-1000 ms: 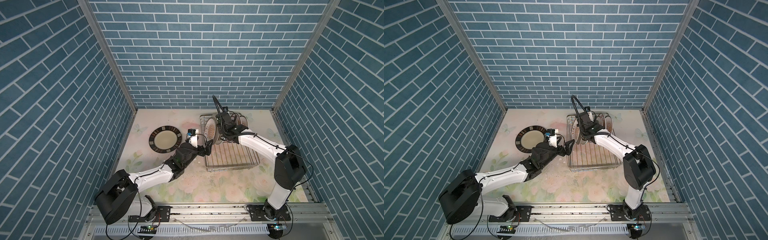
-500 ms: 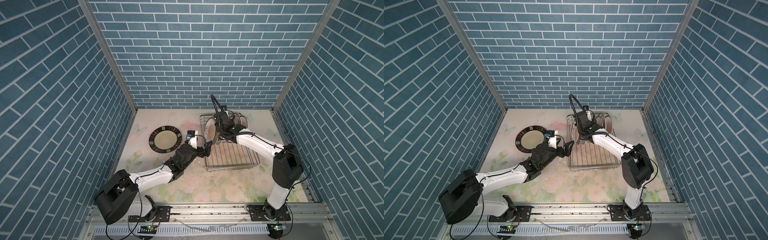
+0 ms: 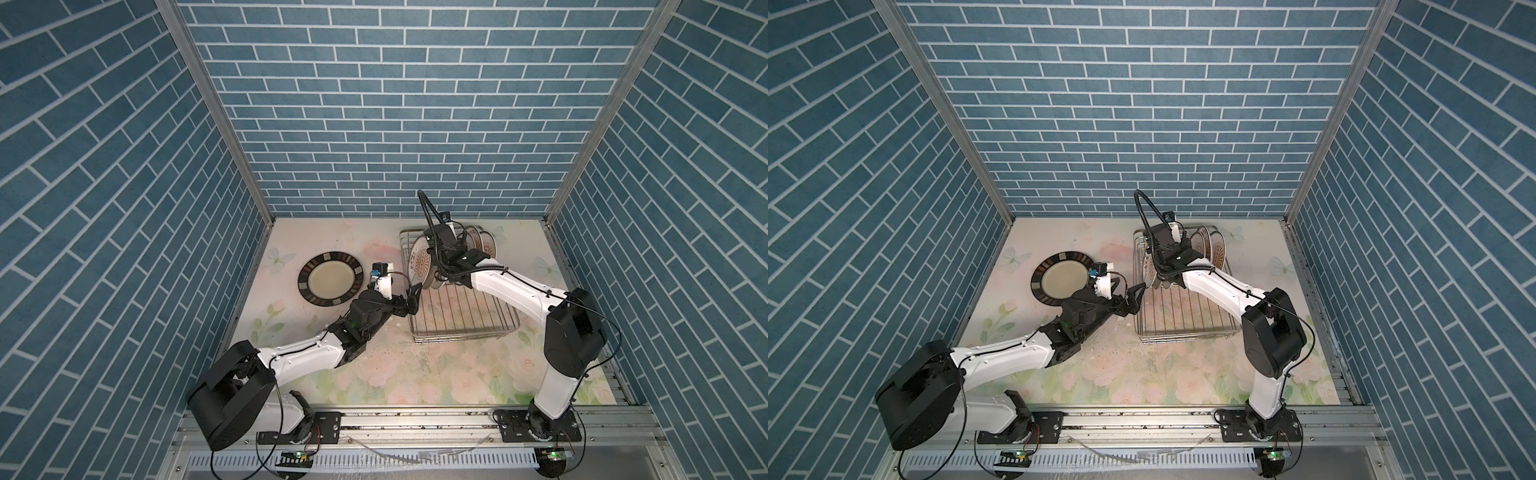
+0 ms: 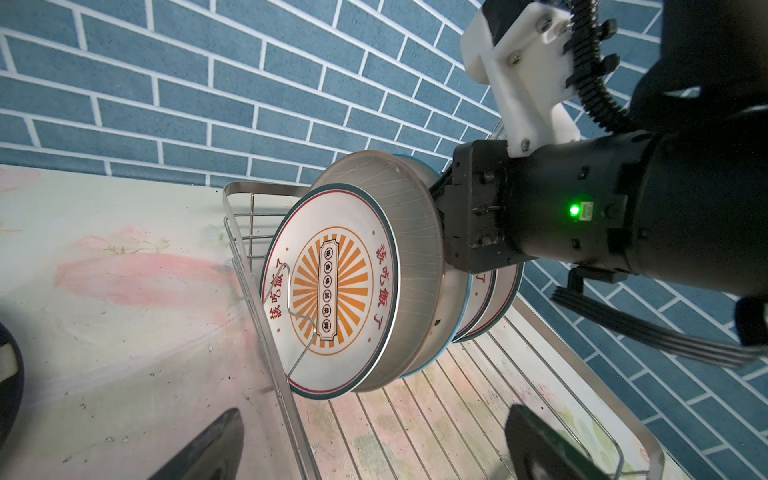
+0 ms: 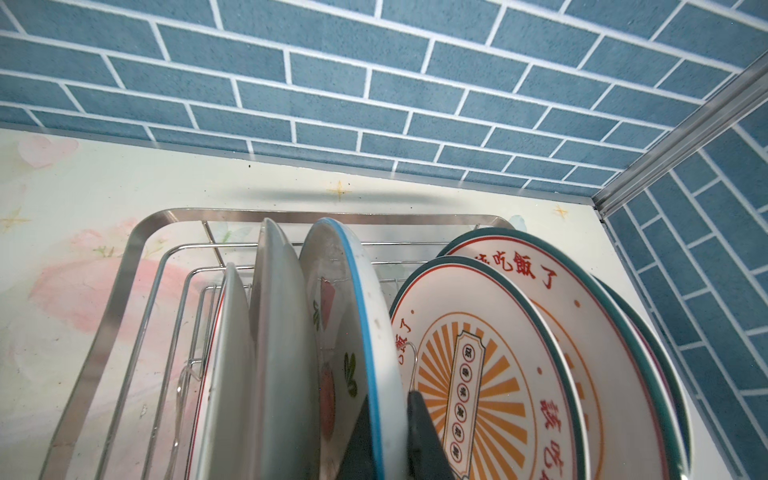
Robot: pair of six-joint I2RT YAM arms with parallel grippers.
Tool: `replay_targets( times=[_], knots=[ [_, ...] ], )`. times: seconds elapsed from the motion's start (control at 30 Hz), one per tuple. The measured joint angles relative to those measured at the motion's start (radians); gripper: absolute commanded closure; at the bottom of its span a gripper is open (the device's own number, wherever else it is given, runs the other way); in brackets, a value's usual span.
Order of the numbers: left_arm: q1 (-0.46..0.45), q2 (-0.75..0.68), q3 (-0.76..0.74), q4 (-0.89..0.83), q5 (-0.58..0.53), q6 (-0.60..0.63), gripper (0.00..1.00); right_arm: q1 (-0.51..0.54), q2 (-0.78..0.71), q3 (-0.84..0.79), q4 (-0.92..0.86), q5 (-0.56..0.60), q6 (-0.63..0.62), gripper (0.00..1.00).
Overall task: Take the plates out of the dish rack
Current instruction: 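Close the right gripper on the watermelon plate's rim in the rack, then lift the watermelon plate out of the rack with the right gripper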
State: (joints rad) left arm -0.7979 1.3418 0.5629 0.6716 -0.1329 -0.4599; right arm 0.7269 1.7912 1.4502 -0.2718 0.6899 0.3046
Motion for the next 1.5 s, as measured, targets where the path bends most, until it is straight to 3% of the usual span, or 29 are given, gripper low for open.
replay_targets(
  times=[0.7,1.27,1.5],
  knots=[
    [0.0,-0.058,-0.022,0.006,0.024,-0.03,0.0,0.058,-0.137,-0.025,-0.005,0.126,-0.12,0.92],
    [0.0,-0.125,-0.047,0.019,0.082,-0.052,0.0,0.136,-0.336,-0.154,0.011,0.269,-0.227,0.93],
    [0.0,-0.125,-0.048,0.023,0.116,-0.064,0.0,0.156,-0.424,-0.215,0.01,0.263,-0.235,0.93]
  ],
)
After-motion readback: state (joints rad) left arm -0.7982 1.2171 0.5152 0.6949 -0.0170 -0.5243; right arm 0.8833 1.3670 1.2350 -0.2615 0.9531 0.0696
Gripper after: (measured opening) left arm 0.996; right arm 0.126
